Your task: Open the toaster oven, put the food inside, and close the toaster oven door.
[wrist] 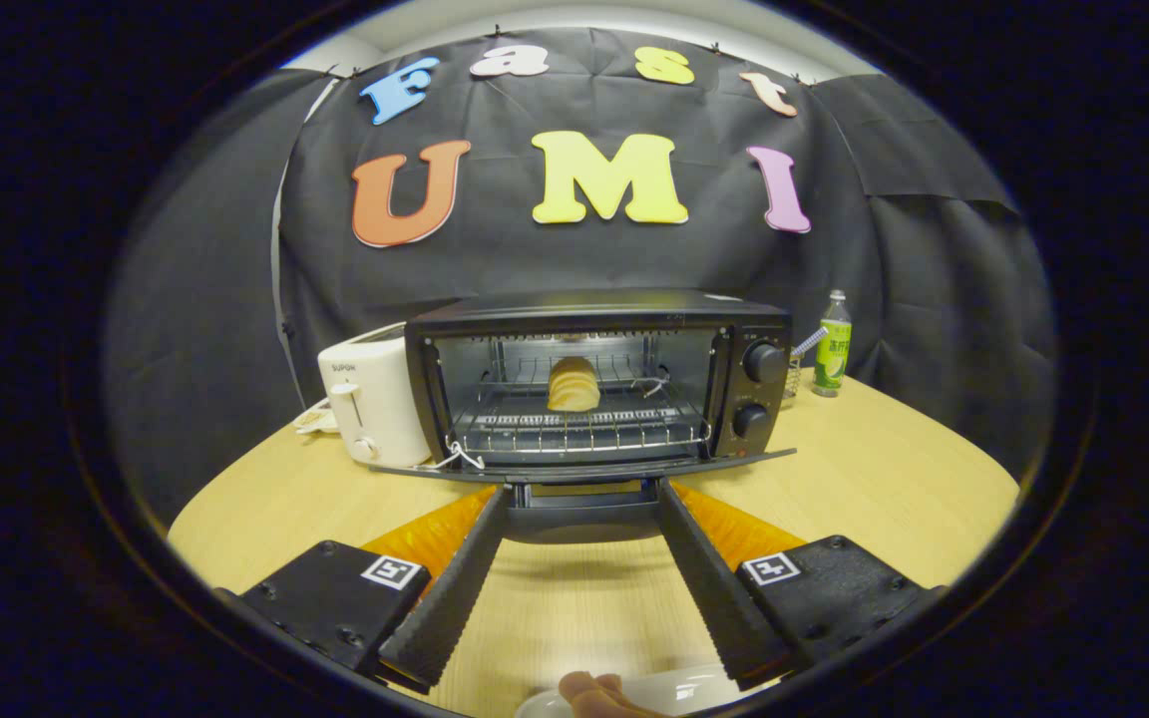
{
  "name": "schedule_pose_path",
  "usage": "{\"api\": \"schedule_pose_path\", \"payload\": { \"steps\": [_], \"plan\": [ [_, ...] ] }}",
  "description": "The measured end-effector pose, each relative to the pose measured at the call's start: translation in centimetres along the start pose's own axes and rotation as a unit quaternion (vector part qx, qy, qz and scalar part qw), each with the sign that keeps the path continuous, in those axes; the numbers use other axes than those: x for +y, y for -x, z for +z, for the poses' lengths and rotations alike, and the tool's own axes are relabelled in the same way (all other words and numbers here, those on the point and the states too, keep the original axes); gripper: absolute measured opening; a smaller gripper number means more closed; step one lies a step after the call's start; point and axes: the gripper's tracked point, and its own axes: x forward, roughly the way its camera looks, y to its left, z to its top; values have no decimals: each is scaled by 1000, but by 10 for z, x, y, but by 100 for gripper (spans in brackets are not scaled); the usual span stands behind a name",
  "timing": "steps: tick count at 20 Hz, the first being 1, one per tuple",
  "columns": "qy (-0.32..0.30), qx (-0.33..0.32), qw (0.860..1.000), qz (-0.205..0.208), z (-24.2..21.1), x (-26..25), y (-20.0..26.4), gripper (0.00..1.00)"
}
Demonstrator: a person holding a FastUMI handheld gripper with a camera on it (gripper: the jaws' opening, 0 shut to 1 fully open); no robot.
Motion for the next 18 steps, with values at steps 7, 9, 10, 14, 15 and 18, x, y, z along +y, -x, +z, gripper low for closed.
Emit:
{"api": "schedule_pose_path", "payload": {
  "steps": [7,9,10,14,15,18],
  "plan": [
    [19,-53,998,8,33,3,-11,100],
    [16,-66,998,9,42,3,-16,100],
    [17,-75,997,11,47,4,-19,100],
    [11,-75,996,41,53,19,-19,100],
    [7,-76,996,41,56,21,-15,100],
    [5,-71,997,35,57,19,1,100]
  ]
}}
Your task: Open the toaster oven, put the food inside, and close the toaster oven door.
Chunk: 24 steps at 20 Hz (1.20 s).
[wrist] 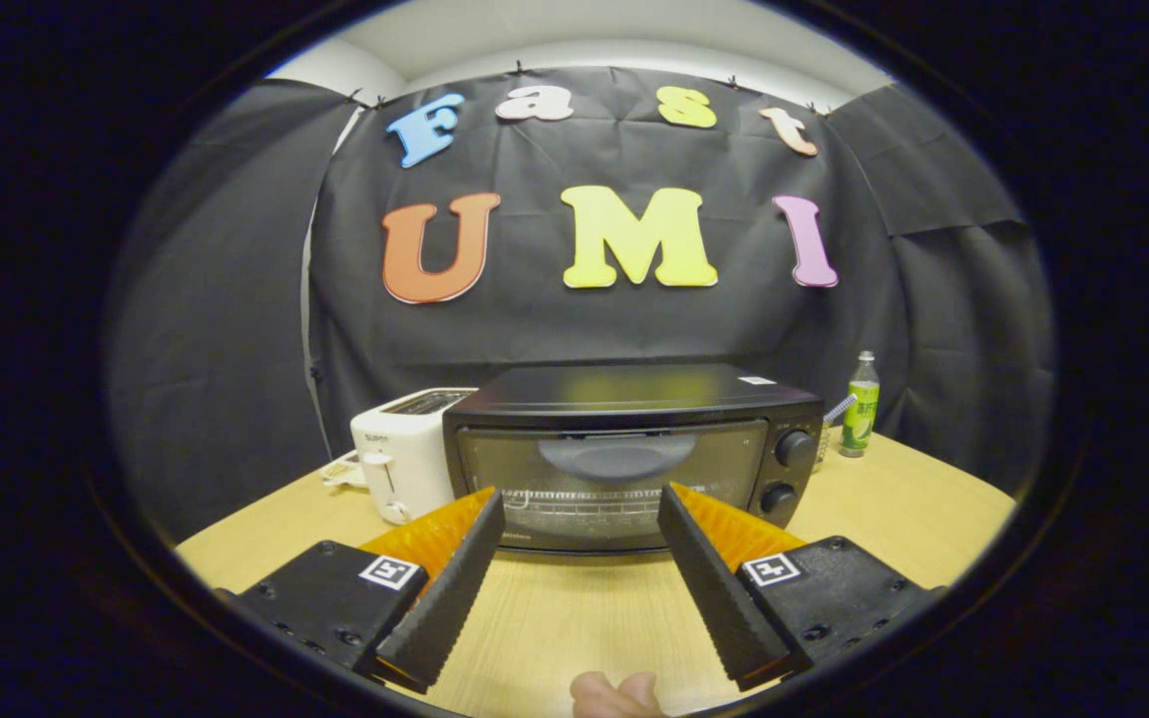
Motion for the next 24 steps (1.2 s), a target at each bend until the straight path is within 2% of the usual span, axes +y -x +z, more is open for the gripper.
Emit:
{"api": "schedule_pose_path", "payload": {
  "steps": [4,10,14,16,19,24],
  "plan": [
    [-4,13,1000,4,3,4,31,100],
    [41,9,999,-20,36,-12,80,100],
    [29,-20,999,-22,84,-28,131,100],
    [9,-31,999,-34,107,-48,167,100],
    [-29,-57,998,-28,134,-72,219,100],
    [-37,-107,993,-39,169,-108,279,100]
  ]
}}
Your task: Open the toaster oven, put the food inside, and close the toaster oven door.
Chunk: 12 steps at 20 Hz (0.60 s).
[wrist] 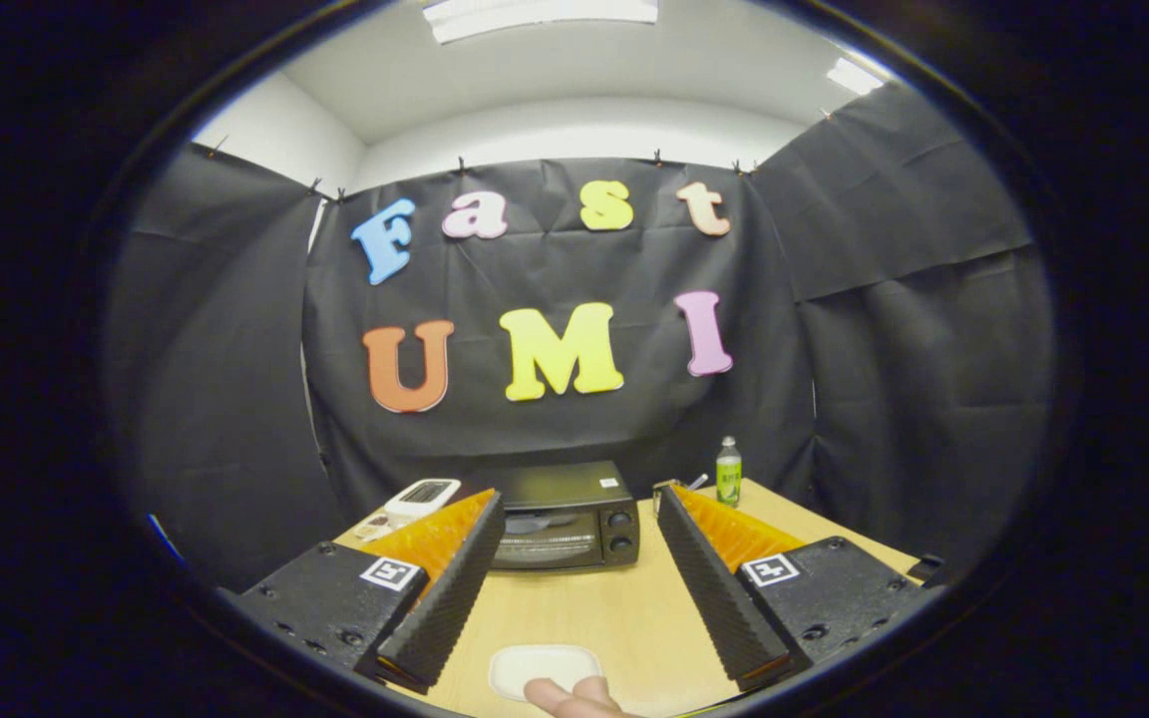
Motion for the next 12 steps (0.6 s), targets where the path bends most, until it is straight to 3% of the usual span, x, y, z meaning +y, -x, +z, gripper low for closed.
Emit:
{"api": "schedule_pose_path", "payload": {
  "steps": [7,12],
  "plan": [
    [-10,-25,999,47,21,16,42,100],
    [30,-38,998,46,23,28,51,100]
  ]
}}
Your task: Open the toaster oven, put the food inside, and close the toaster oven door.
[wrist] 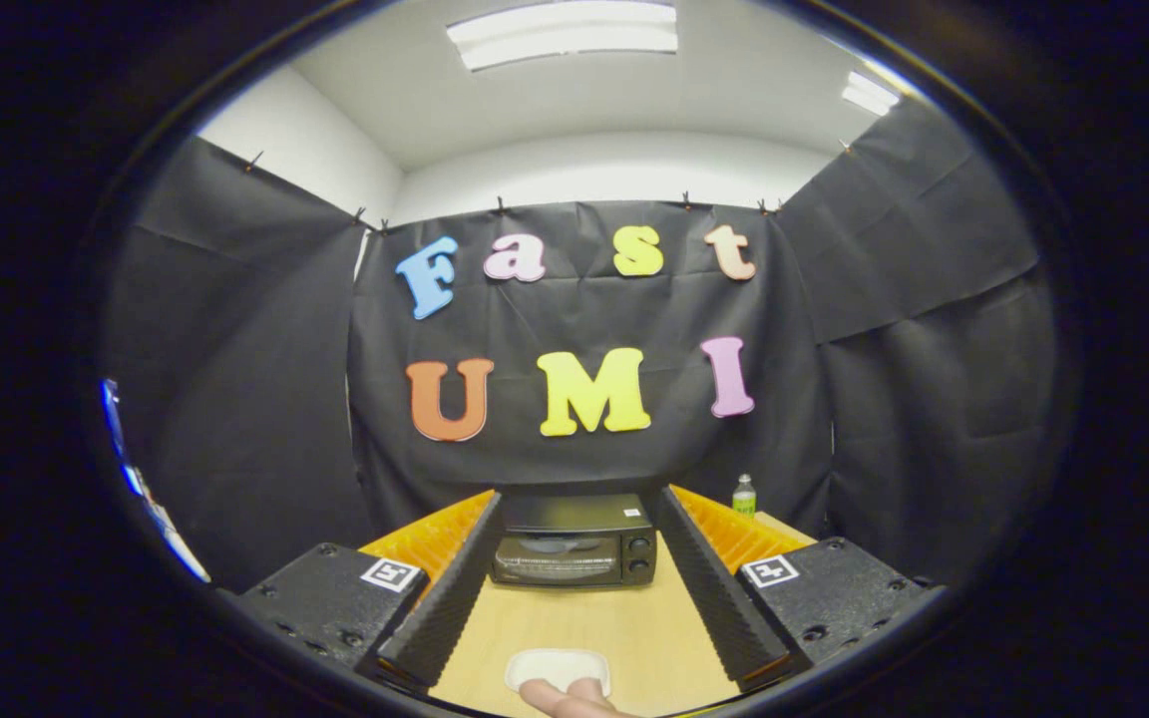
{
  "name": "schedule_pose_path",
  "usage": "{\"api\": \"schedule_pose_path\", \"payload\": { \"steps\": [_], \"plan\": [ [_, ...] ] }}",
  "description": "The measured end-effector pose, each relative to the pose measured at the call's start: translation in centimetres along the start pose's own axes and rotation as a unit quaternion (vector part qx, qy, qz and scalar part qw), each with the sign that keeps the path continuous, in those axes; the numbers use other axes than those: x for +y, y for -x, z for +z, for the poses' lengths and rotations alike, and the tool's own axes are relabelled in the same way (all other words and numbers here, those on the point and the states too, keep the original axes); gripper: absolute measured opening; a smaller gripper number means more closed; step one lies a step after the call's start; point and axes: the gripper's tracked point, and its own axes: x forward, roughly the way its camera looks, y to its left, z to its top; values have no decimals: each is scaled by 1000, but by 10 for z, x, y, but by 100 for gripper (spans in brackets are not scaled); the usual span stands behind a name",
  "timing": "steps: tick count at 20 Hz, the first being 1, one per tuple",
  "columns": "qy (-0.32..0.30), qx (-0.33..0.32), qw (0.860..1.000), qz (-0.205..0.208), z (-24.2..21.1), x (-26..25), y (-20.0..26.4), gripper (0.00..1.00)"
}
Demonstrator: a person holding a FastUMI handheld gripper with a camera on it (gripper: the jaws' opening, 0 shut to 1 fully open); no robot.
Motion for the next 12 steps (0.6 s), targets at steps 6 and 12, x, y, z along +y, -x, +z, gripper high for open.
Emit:
{"api": "schedule_pose_path", "payload": {
  "steps": [6,12],
  "plan": [
    [-7,18,1000,-10,-11,-9,-8,100],
    [-7,13,999,-29,-10,-14,-9,100]
  ]
}}
